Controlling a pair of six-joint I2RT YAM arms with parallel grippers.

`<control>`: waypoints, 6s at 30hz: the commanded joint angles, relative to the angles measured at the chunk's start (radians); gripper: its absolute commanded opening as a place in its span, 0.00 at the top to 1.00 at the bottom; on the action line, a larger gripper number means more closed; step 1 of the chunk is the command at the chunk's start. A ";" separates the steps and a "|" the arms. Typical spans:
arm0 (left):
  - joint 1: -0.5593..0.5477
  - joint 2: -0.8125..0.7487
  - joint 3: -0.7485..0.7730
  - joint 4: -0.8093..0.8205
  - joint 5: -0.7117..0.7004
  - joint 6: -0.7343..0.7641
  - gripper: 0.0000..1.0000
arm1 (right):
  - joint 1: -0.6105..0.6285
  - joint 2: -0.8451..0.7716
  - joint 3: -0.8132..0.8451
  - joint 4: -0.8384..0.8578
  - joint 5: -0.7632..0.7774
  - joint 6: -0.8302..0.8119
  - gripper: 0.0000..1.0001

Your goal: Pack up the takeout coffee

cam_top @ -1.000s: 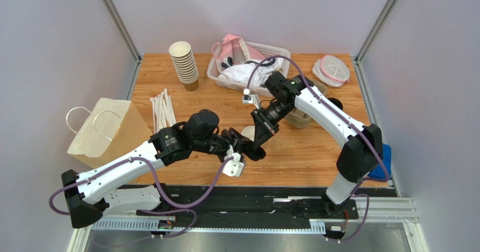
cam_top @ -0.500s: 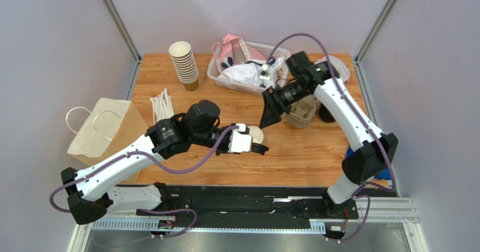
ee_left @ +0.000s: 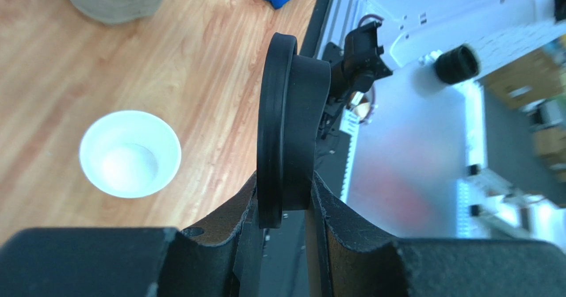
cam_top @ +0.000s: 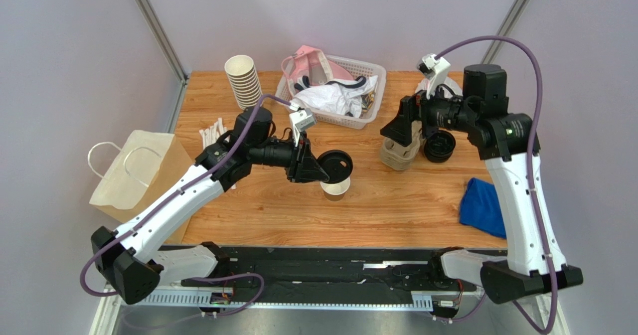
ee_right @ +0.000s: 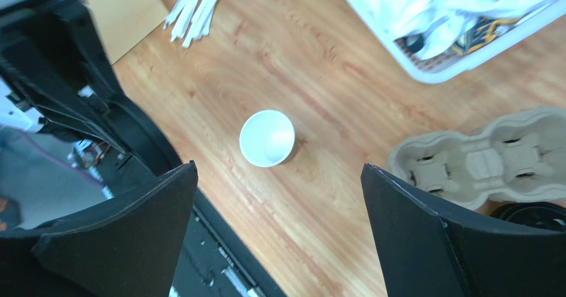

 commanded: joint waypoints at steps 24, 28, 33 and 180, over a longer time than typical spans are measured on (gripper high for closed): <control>0.141 0.159 -0.258 0.699 0.229 -0.745 1.00 | 0.480 0.084 -0.101 0.131 0.375 -0.096 0.65; 0.141 0.150 -0.271 0.714 0.234 -0.756 1.00 | 0.509 0.096 -0.099 0.128 0.431 -0.122 0.65; 0.141 0.141 -0.274 0.725 0.240 -0.764 1.00 | 0.537 0.099 -0.111 0.129 0.485 -0.144 0.73; 0.494 0.093 0.068 -0.026 0.128 -0.107 0.04 | 0.465 0.593 -0.044 0.039 0.323 -0.273 0.83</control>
